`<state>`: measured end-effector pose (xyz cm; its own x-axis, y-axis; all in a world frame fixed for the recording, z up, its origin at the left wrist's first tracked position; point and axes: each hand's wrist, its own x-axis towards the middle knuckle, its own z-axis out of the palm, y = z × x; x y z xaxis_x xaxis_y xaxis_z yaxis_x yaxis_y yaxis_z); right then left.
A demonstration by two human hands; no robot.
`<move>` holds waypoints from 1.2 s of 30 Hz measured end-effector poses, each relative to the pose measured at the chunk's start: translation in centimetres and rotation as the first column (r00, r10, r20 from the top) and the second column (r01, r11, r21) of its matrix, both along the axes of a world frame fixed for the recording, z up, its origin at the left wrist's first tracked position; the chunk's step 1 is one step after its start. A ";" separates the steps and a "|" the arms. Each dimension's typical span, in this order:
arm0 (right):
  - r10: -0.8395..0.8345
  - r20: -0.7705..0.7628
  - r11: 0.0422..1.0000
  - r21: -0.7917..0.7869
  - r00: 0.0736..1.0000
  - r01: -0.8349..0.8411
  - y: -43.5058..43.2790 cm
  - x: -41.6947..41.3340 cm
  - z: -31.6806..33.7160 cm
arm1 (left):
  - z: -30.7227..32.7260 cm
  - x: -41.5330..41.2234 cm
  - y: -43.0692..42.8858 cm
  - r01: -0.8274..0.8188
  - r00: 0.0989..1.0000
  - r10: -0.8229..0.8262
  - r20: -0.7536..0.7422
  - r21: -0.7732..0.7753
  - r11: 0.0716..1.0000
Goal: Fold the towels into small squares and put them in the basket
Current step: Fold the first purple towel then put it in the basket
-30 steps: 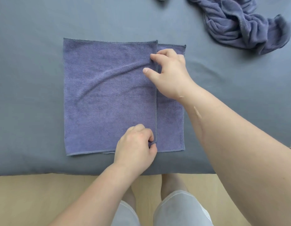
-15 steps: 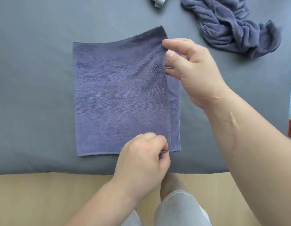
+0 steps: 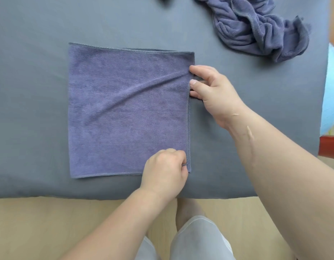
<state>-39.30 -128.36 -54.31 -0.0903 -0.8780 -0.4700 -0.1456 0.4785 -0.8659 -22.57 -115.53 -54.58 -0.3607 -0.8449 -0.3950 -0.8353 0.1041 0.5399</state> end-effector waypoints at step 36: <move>0.367 -0.899 0.830 0.199 0.240 -0.521 5.6 8.6 -3.7 | -2.8 11.8 -16.3 0.178 0.896 -0.081 0.437 -0.185 0.967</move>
